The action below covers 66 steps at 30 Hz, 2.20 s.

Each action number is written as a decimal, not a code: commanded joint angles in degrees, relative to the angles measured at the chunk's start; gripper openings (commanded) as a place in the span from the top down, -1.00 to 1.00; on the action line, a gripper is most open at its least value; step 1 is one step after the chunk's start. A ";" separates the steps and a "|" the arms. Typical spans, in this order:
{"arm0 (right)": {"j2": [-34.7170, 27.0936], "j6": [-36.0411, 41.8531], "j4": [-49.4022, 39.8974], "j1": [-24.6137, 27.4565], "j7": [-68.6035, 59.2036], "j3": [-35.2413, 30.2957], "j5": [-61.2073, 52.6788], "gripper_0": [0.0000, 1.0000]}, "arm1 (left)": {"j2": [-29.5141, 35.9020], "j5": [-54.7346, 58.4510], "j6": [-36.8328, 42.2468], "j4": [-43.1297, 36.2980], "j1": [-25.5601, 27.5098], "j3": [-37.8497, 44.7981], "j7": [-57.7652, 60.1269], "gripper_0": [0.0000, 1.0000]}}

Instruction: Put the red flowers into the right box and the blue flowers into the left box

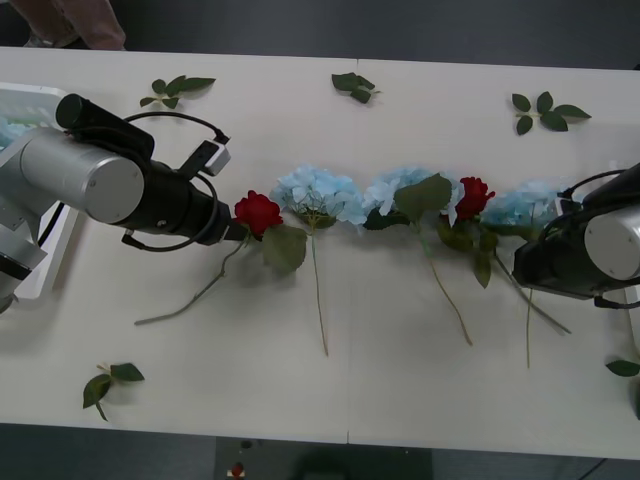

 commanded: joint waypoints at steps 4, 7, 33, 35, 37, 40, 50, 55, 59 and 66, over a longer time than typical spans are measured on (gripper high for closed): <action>-0.12 6.19 -12.76 0.75 9.55 -8.40 -2.57 1.00 | 1.72 -1.10 -1.04 0.34 -2.46 -4.09 -1.88 -1.00; 1.63 8.30 -15.75 0.84 16.66 -14.03 -6.97 1.00 | 1.72 -1.45 -2.36 2.10 -3.34 -6.29 -1.79 -1.00; 12.97 5.49 -16.98 -6.89 42.42 -28.00 -52.32 1.00 | -1.97 -5.50 -7.81 10.71 -5.97 -13.23 -1.79 -0.91; 12.97 3.29 -16.89 -7.33 42.15 -27.04 -54.87 1.00 | -2.14 -5.94 -7.81 10.62 -5.97 -13.32 -1.79 -0.62; 12.97 2.32 -16.46 -7.69 41.89 -26.33 -56.45 1.00 | -2.14 -6.29 -7.81 10.71 -6.06 -13.76 -1.79 -0.35; 13.15 0.48 -15.22 -8.21 41.80 -25.10 -59.35 1.00 | -2.14 -6.90 -8.34 10.71 -6.50 -15.08 -1.44 0.08; 12.97 -0.23 -14.52 -8.39 40.92 -24.75 -61.46 1.00 | -2.14 -7.43 -8.42 10.62 -6.68 -15.25 -0.82 0.99; 11.30 1.62 -14.52 -7.95 34.86 -25.10 -59.53 1.00 | -2.06 -7.43 -8.42 9.66 -6.85 -15.25 -0.74 1.00; 10.34 6.72 -14.52 -7.95 28.88 -26.77 -54.52 1.00 | -1.26 -7.43 -8.42 7.63 -6.85 -15.16 -0.47 1.00; 8.84 17.18 -14.52 -7.60 17.90 -28.88 -41.95 1.00 | 4.01 -3.92 -8.78 -2.03 -6.85 -14.64 4.18 1.00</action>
